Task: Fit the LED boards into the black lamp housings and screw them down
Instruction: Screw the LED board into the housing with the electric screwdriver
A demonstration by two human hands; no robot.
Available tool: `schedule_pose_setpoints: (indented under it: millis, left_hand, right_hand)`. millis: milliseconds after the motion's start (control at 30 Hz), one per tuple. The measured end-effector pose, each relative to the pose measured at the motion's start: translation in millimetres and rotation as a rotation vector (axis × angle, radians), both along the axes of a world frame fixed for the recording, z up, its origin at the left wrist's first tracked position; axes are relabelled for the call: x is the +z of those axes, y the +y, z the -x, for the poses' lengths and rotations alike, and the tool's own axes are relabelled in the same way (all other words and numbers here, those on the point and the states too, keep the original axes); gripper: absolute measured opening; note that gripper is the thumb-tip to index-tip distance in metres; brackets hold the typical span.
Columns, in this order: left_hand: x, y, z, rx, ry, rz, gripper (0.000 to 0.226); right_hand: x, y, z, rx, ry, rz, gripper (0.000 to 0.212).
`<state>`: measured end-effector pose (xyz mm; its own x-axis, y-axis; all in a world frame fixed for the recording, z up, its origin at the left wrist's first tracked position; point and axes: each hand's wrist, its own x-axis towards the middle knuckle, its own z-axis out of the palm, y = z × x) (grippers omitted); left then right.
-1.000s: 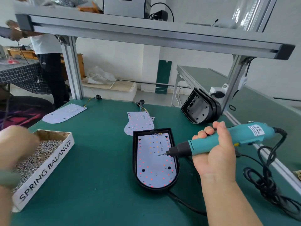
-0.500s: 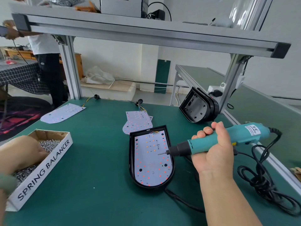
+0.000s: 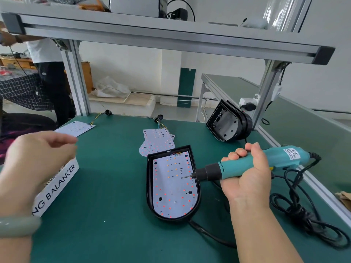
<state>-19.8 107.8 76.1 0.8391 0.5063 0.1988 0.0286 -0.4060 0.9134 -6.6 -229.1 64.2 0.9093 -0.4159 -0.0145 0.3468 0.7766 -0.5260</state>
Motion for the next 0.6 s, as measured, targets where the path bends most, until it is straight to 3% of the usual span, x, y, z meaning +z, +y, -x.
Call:
schedule_pose_setpoints:
  millis: [100,233,467,600]
  left_hand:
    - [18.1,-56.2,-2.3,-0.174,-0.095,0.211,0.013]
    - [16.1,-112.9,-13.4,-0.335,-0.060,0.407,0.026]
    - [-14.5,-145.6,-3.5,-0.515,0.099,0.300,0.039]
    - [-21.4,-152.0,2.7,-0.533,0.095,0.243,0.029]
  right_hand:
    - [0.0,-1.8,-0.7,0.000,0.002,-0.007,0.013]
    - [0.6,-2.9,-1.8,-0.006,0.010,-0.013,0.015]
    - [1.9,-2.7,-2.1,-0.023,0.008,-0.059,0.017]
    - [2.5,-2.3,-0.2,-0.025,0.004,-0.080,0.017]
